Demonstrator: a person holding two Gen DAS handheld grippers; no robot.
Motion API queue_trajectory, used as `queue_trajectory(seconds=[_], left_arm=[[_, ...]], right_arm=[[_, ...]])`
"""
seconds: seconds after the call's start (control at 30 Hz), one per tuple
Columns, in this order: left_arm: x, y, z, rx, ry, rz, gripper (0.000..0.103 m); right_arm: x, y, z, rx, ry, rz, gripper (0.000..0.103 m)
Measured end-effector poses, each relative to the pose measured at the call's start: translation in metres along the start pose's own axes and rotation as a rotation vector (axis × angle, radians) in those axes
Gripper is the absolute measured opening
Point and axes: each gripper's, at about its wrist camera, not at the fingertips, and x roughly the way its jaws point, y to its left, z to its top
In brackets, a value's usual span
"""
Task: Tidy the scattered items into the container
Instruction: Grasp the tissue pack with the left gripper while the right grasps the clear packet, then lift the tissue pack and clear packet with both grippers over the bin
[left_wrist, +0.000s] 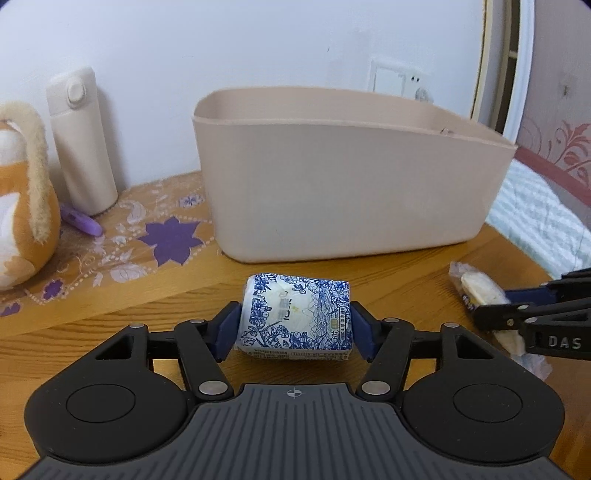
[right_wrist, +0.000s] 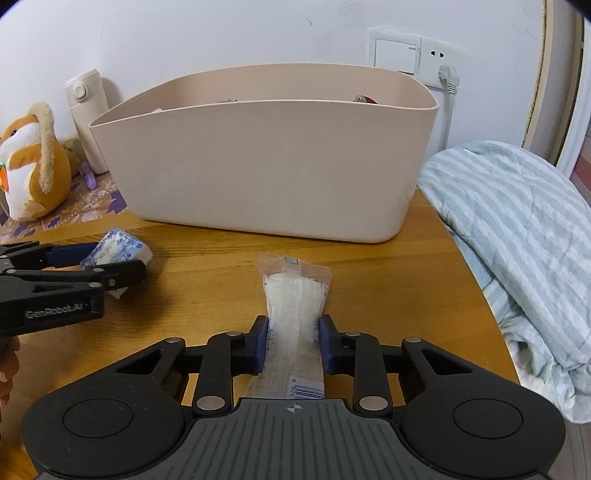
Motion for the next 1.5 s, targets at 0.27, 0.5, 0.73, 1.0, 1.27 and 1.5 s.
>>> queue_trajectory(seconds=[0.27, 0.5, 0.73, 1.0, 1.27, 1.5], left_arm=[[-0.035, -0.015, 0.005, 0.038, -0.082, 0.040, 0.063], [-0.059, -0.024, 0.014, 0.029, -0.133, 0.058, 0.063], [-0.080, -0.028, 0.030, 0.011, -0.183, 0.063, 0.063], [-0.093, -0.025, 0.054, -0.022, -0.226, 0.078, 0.063], [-0.095, -0.025, 0.079, -0.051, -0.256, 0.087, 0.063], [-0.084, -0.024, 0.104, -0.074, -0.256, 0.096, 0.063]], right_arm=[[-0.022, -0.002, -0.001, 0.008, -0.051, 0.011, 0.025], [-0.053, 0.000, 0.008, -0.004, -0.122, 0.025, 0.025], [-0.083, -0.002, 0.024, -0.008, -0.182, 0.037, 0.025], [-0.112, -0.011, 0.047, 0.009, -0.268, 0.035, 0.025], [-0.125, -0.018, 0.072, 0.028, -0.316, 0.038, 0.025], [-0.126, -0.021, 0.102, 0.039, -0.352, 0.040, 0.025]])
